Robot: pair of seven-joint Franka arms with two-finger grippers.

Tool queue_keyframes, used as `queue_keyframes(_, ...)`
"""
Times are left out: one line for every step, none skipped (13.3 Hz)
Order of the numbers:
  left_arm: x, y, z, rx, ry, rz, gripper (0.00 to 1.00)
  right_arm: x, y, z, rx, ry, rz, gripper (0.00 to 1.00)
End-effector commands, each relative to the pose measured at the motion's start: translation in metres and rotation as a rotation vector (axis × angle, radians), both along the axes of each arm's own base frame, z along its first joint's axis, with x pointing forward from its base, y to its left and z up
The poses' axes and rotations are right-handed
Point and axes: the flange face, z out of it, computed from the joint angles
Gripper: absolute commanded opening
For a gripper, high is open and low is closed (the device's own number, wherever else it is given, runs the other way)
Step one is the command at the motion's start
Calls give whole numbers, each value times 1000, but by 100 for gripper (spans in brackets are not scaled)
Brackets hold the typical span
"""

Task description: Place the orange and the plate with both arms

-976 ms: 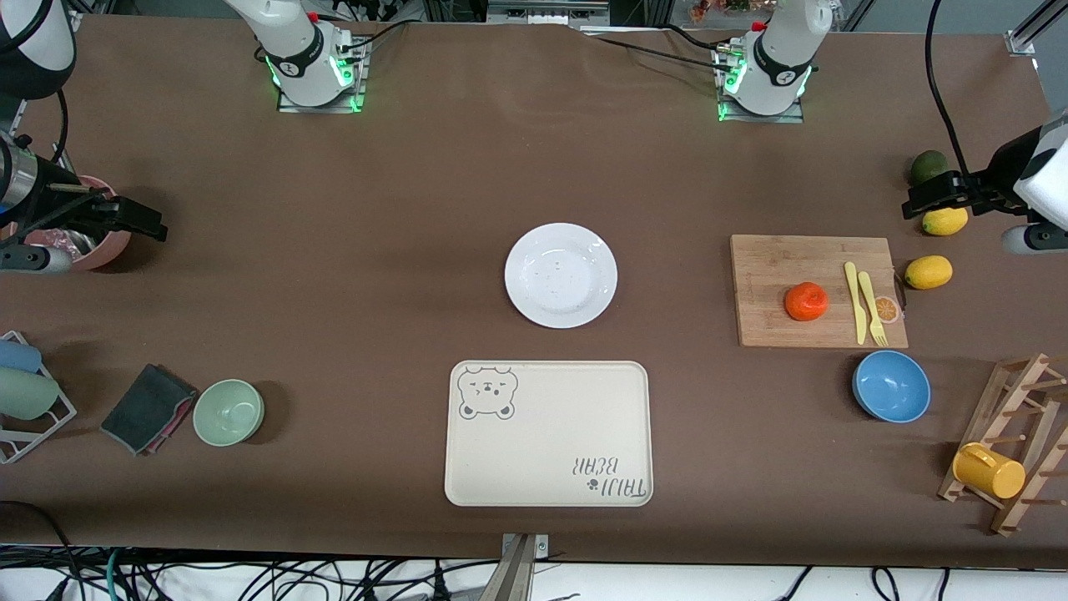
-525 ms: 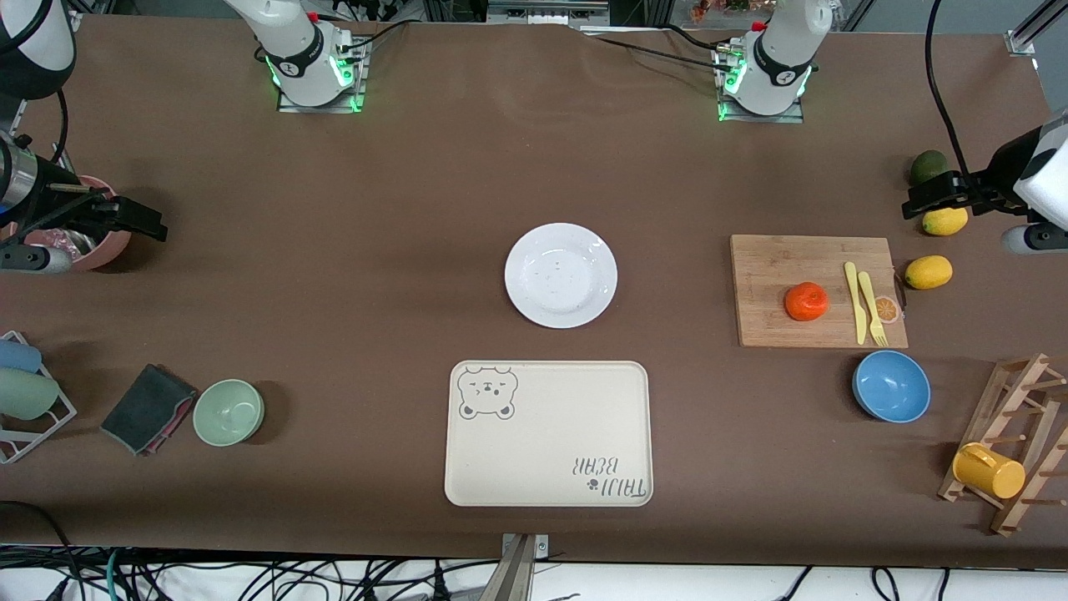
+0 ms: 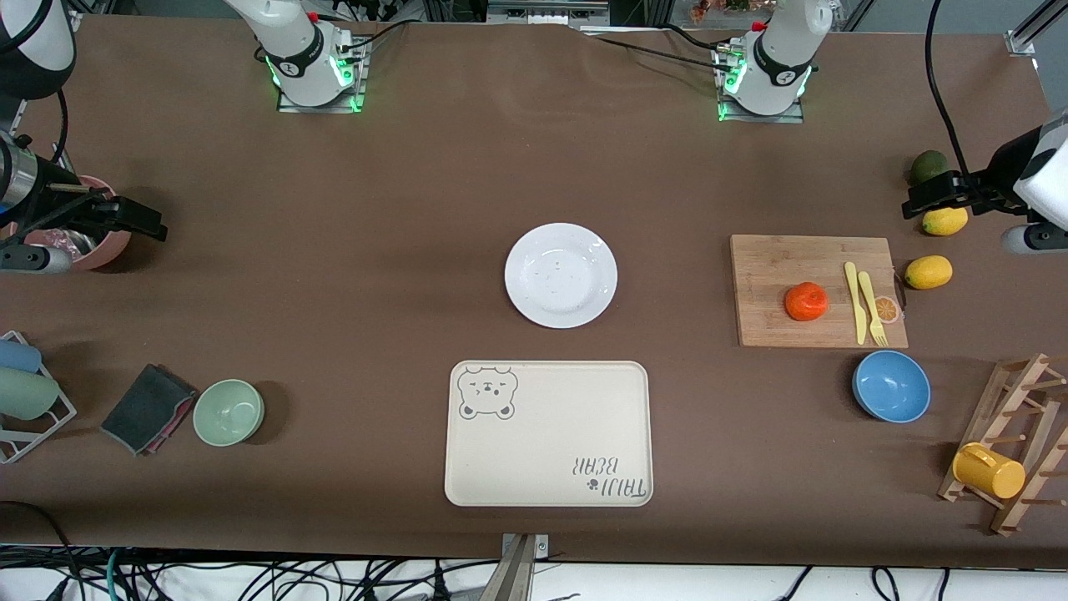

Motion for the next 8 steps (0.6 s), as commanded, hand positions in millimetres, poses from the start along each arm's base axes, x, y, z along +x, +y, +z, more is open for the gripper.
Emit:
queue_keyframes(-7, 0, 3, -6, 2, 10, 100, 1, -2, 6, 14, -1, 7, 100)
queue_keyframes(-7, 0, 3, -6, 2, 10, 100, 1, -3, 6, 13, -1, 7, 100)
queue_keyframes(-7, 0, 3, -6, 2, 10, 100, 1, -3, 6, 10, -1, 8, 100)
queue_keyframes(-7, 0, 3, -6, 2, 10, 100, 1, -3, 6, 11, -1, 7, 100)
queue_keyframes(-7, 0, 3, -6, 4, 10, 100, 1, -3, 6, 11, -1, 7, 100)
queue_keyframes(-7, 0, 3, -6, 4, 10, 100, 1, -3, 6, 10, -1, 8, 100)
queue_keyframes(-7, 0, 3, -6, 4, 10, 100, 1, -3, 5, 8, 2, 8, 100)
queue_keyframes(-7, 0, 3, -6, 4, 10, 100, 1, -2, 6, 8, -1, 9, 100)
